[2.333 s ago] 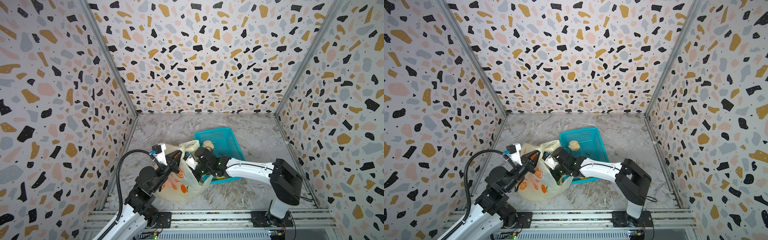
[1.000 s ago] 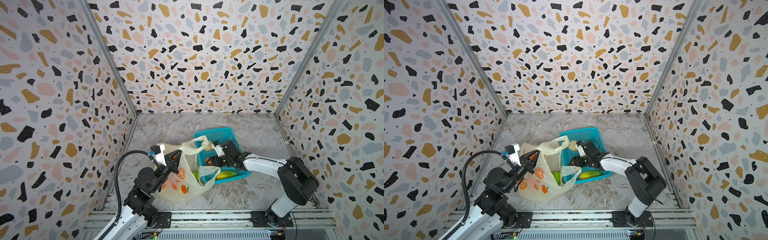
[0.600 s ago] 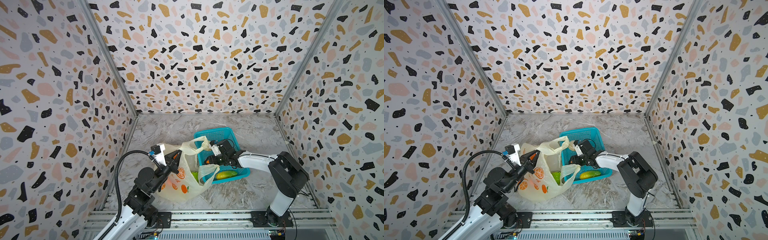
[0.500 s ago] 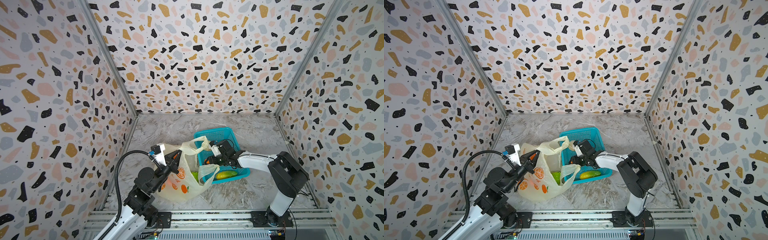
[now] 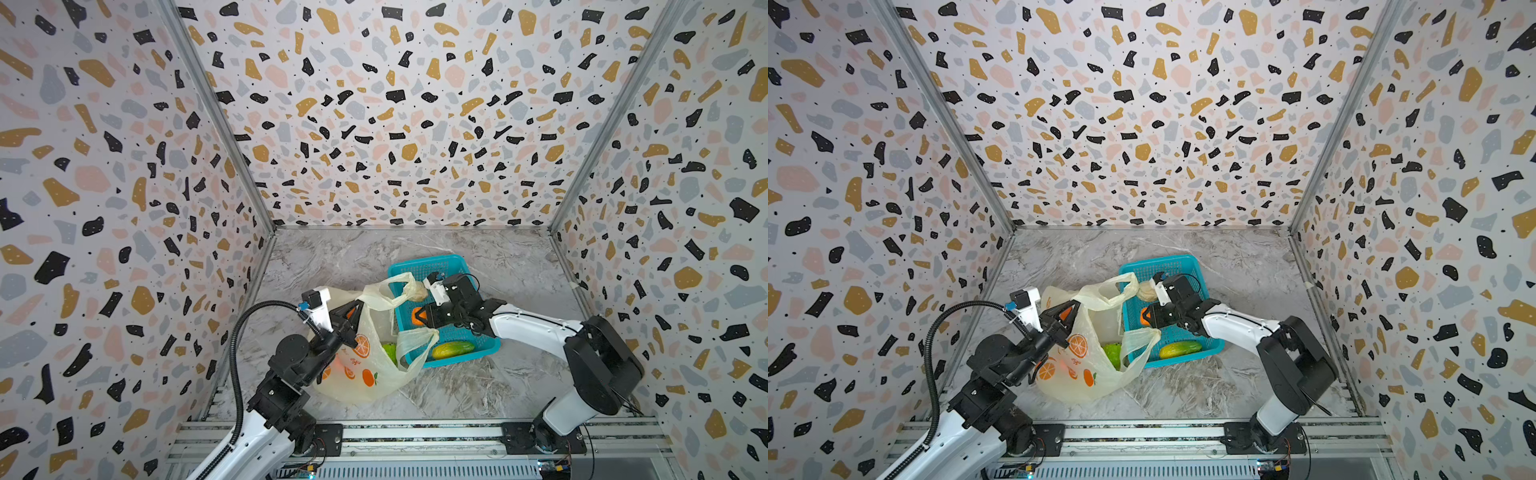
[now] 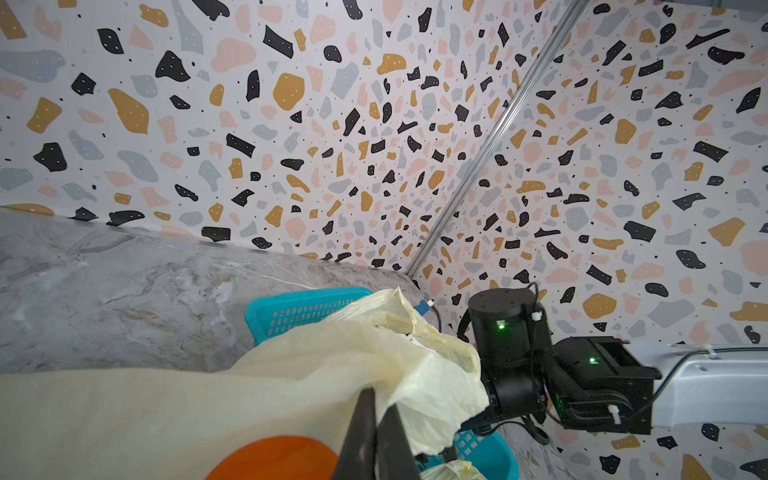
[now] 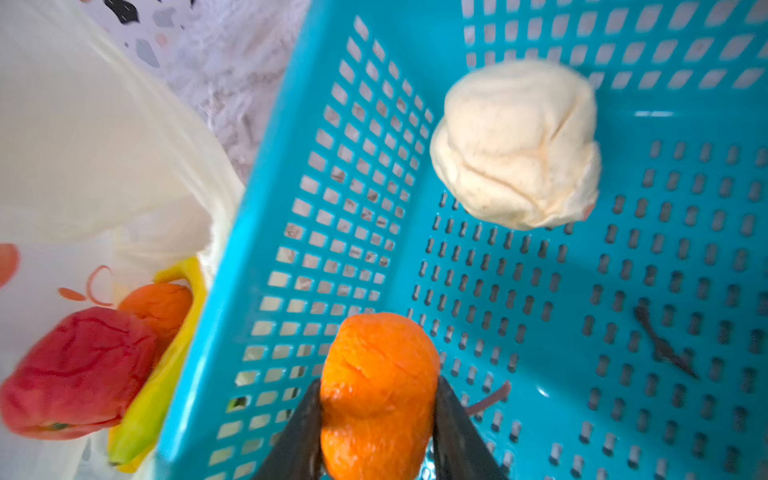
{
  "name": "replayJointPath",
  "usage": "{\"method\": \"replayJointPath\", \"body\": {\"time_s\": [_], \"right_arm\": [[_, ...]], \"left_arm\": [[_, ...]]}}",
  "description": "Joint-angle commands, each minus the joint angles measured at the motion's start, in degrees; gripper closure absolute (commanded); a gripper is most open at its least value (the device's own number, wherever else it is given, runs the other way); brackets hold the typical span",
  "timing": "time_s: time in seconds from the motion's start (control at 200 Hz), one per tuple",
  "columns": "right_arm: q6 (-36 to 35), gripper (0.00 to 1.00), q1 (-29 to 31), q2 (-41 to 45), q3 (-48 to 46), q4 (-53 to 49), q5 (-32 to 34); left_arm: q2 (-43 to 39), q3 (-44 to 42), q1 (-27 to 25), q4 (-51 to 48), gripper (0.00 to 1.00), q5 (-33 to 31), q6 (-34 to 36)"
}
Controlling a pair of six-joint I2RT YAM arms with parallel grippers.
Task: Place the fruits into the plastic bag
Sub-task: 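Carry the tangerine into the bag and open the right gripper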
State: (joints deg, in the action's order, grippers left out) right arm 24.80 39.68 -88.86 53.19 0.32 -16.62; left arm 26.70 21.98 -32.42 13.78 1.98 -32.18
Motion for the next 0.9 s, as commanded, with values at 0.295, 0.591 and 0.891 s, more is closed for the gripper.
{"method": "replayJointPath", "body": {"time_s": [0.295,0.591,0.891], "right_arm": [[-0.96,0.69,5.42,8.12,2.03,1.24,-6.93],[-6.91,0.67,14.53,-0.52,9.77,-2.01,-11.33],[-10.70,0.38,17.82,-7.79,13.27,-11.54,-14.09]], "left_arm": [[-0.58,-1.08,0.17,2.42,1.00,0.03,-0.09],[-0.84,-1.06,0.17,2.31,1.00,0.13,-0.05],[-1.12,-1.20,0.17,2.13,1.00,-0.14,-0.03]]}}
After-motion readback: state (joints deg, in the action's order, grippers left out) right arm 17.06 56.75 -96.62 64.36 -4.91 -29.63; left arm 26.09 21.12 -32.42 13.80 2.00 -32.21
